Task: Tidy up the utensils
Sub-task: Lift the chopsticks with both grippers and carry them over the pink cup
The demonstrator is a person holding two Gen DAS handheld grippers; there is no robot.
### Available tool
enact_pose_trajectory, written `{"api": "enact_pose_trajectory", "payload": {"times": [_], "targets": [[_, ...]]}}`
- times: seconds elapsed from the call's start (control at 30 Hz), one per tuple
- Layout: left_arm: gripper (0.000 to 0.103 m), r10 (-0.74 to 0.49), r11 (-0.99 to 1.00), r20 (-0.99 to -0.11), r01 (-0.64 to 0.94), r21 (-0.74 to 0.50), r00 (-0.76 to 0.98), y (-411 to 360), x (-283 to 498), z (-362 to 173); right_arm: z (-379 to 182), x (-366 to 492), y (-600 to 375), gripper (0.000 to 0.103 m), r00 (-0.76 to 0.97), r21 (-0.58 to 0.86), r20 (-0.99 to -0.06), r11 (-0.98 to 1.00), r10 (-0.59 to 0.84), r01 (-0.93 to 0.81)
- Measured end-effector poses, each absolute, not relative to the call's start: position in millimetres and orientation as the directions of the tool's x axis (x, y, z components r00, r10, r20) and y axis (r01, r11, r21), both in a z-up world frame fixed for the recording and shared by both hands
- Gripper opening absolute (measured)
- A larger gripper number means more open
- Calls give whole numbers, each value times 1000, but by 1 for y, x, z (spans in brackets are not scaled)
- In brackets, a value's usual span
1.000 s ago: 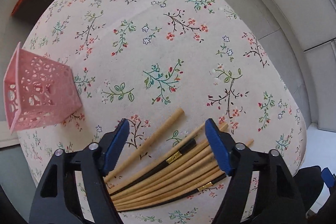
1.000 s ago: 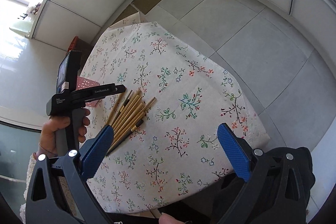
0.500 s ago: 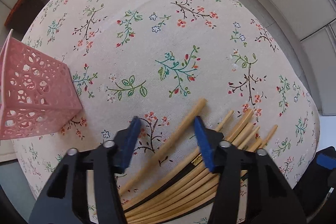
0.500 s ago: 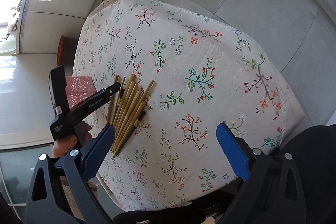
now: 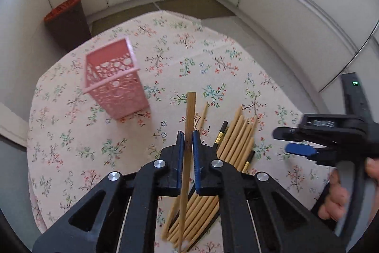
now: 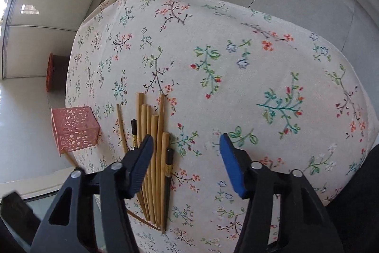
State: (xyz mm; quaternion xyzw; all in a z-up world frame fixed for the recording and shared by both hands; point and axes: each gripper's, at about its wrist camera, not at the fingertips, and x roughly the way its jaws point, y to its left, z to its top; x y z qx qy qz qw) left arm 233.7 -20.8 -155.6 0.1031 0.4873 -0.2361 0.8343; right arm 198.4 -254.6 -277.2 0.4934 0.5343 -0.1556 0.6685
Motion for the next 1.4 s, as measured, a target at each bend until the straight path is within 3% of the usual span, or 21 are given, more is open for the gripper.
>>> {"api": "enact_pose_trajectory", "payload": {"times": [0.17,0.37,0.6,0.87,1.17,1.4], "targets": [[6,-356,890,-772,444,-108,527,20,201,-122,-282,224,-243,39,367,470,-881,472,298,746],[6,-418,882,-697,445,-157,582,56,169,-93,-292,246,-241,22,340,425,-904,478,258,769],[6,-446,873,-677,451,-186,585,68,164,-89,-292,254,-244,5,348,413,-910,453,223,790],[6,-432,885,-674,424,-191,599,71,162,-82,-283,257,-239,5,363,406,-912,540,190,737],[6,-400,910,-615,375,-177,680,72,139,-47,-162,190,-209,5,598,507,-781,744,183,436],[6,-366,929,-568,326,-175,738,71,126,-15,-65,139,-176,5,735,460,-660,857,156,231]]}}
